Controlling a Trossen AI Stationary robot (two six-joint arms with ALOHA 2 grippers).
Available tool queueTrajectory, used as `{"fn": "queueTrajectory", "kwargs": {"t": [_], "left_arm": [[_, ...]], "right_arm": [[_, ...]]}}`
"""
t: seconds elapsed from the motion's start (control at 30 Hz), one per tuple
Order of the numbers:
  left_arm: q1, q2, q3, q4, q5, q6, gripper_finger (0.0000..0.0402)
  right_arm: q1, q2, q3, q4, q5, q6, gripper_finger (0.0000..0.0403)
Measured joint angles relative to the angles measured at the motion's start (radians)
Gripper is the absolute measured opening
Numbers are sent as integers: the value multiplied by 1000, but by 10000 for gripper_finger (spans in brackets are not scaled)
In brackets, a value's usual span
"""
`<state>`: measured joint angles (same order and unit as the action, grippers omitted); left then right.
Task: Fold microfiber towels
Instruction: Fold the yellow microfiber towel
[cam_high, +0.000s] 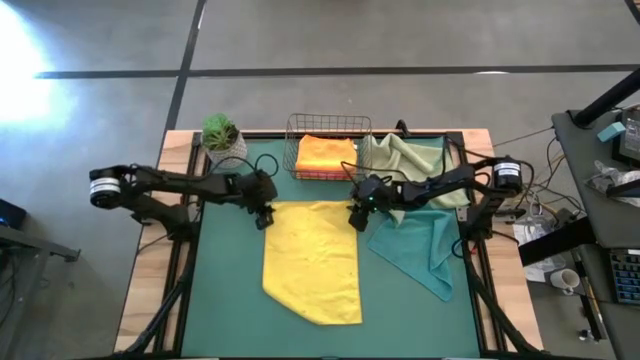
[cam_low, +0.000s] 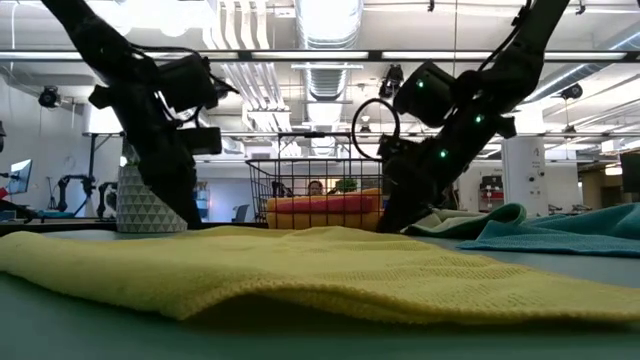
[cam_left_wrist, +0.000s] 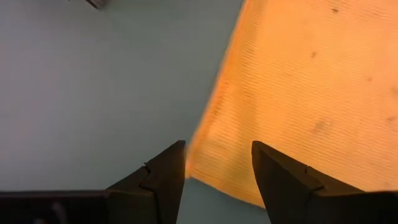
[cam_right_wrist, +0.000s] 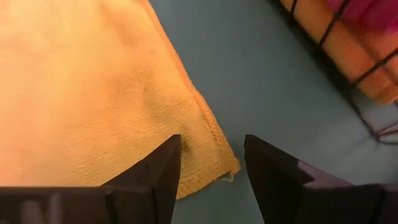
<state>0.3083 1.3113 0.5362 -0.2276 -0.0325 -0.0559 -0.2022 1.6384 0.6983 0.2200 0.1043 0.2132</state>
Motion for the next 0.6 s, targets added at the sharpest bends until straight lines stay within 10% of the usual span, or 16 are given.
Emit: {"fn": "queueTrajectory", "kwargs": {"t": [0.6], "left_arm": [[26, 116, 23, 51, -9, 66, 163]], "right_arm": [[-3, 36, 2, -1, -50, 38, 140]]}}
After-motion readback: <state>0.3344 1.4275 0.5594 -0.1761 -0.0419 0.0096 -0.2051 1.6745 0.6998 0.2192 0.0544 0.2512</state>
